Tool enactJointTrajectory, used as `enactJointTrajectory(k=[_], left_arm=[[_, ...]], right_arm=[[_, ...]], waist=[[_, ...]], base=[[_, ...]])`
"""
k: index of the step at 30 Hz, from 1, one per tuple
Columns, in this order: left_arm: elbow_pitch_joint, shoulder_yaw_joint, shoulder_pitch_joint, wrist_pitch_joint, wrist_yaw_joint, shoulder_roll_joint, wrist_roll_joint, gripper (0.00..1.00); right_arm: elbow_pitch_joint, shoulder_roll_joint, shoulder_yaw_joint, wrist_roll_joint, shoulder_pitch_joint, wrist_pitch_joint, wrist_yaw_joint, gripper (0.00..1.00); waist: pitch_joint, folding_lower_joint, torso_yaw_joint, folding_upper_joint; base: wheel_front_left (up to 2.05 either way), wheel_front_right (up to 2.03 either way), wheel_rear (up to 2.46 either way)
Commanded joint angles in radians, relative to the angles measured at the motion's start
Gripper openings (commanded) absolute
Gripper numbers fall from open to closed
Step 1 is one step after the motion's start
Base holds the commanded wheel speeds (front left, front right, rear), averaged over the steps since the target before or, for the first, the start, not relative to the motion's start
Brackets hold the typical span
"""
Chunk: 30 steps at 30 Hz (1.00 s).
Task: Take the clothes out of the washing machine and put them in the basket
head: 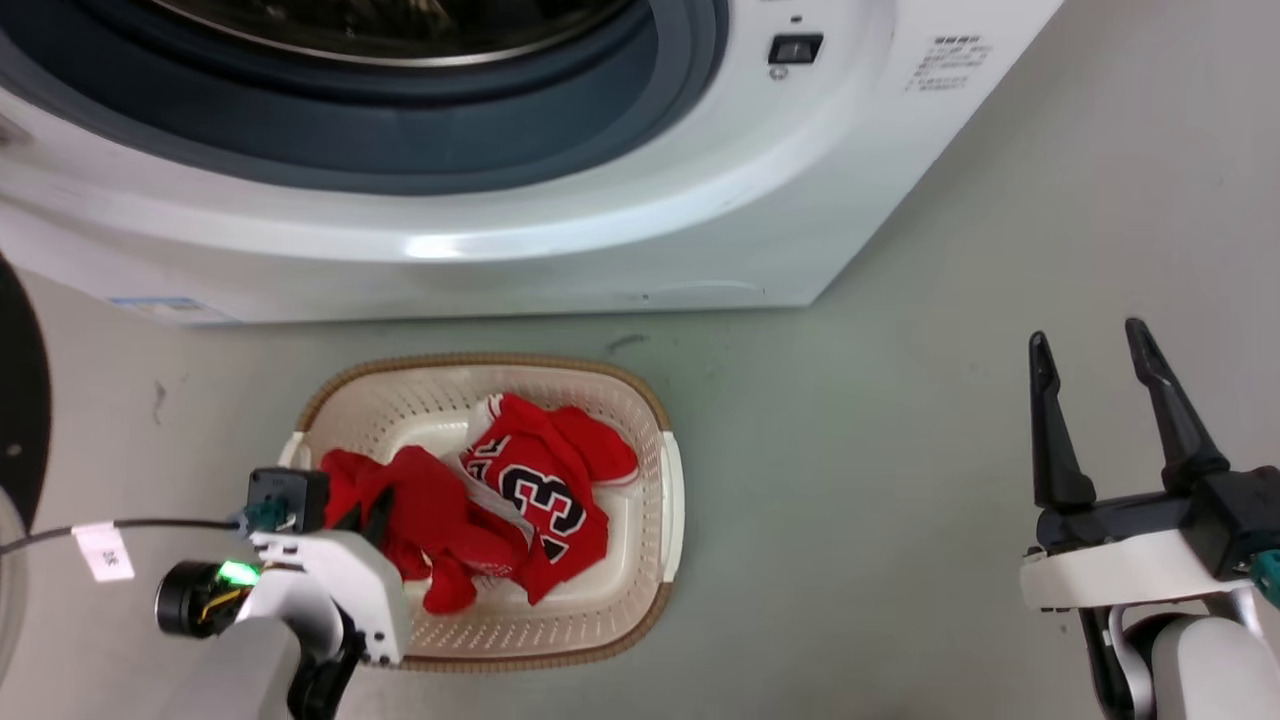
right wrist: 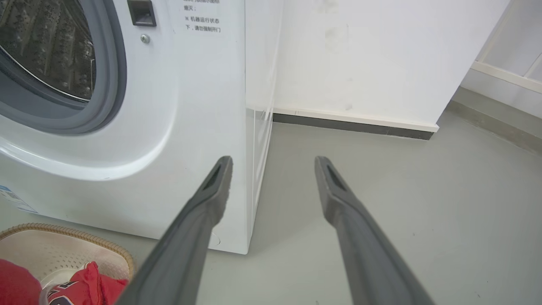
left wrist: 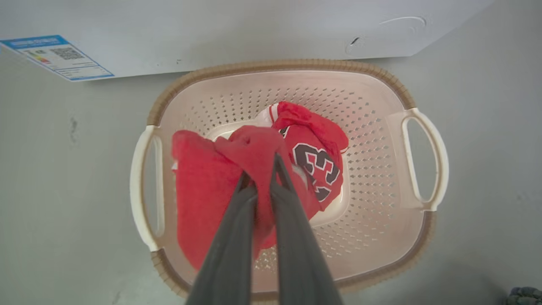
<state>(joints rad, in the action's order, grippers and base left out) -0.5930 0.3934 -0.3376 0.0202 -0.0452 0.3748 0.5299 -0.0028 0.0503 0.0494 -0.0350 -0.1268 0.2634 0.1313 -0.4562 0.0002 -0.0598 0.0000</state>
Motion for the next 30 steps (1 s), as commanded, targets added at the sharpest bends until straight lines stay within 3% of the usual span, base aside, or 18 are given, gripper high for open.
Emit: enactJointTrajectory(k=[1,12,25,26,27,30], left_arm=[[-0.037,0.002,-0.041,0.014,-0.008,-0.011,-0.005,0.0],[-0.437,0.041,-0.301,0.116,-0.05,-0.097,-0.027,0.0],[-0.657,0.048,-0.471,0.179,-0.049,-0.17,-0.015,0.0],[-0.662,0.05,-0.475,0.182,-0.048,-0.171,-0.017,0.56],[-0.666,0.054,-0.478,0.187,-0.044,-0.17,-0.02,1.0],[-0.678,0.067,-0.459,0.197,-0.039,-0.168,-0.029,1.0]], right_arm=[[-0.013,-0.001,0.002,0.0,-0.021,0.002,-0.001,1.0],[-0.075,0.0,0.004,-0.01,-0.052,0.002,-0.001,1.0],[-0.12,0.0,0.001,-0.001,-0.073,0.002,-0.001,1.0],[-0.119,0.0,0.0,-0.001,-0.074,0.002,-0.001,1.0],[-0.116,0.0,-0.002,0.0,-0.076,0.002,-0.001,1.0],[-0.104,0.0,-0.006,0.008,-0.081,0.002,-0.001,1.0]], waist=[[-0.064,-0.0002,-0.017,0.0],[-0.236,-0.0002,-0.037,0.0],[-0.35,-0.0002,-0.045,0.0],[-0.352,-0.0002,-0.046,0.0],[-0.352,-0.0002,-0.047,0.0],[-0.333,-0.0002,-0.051,0.0]], base=[[0.0,0.0,0.0],[0.0,0.0,0.0],[0.0,0.0,0.0],[0.0,0.0,0.0],[0.0,0.0,0.0],[0.0,0.0,0.0]])
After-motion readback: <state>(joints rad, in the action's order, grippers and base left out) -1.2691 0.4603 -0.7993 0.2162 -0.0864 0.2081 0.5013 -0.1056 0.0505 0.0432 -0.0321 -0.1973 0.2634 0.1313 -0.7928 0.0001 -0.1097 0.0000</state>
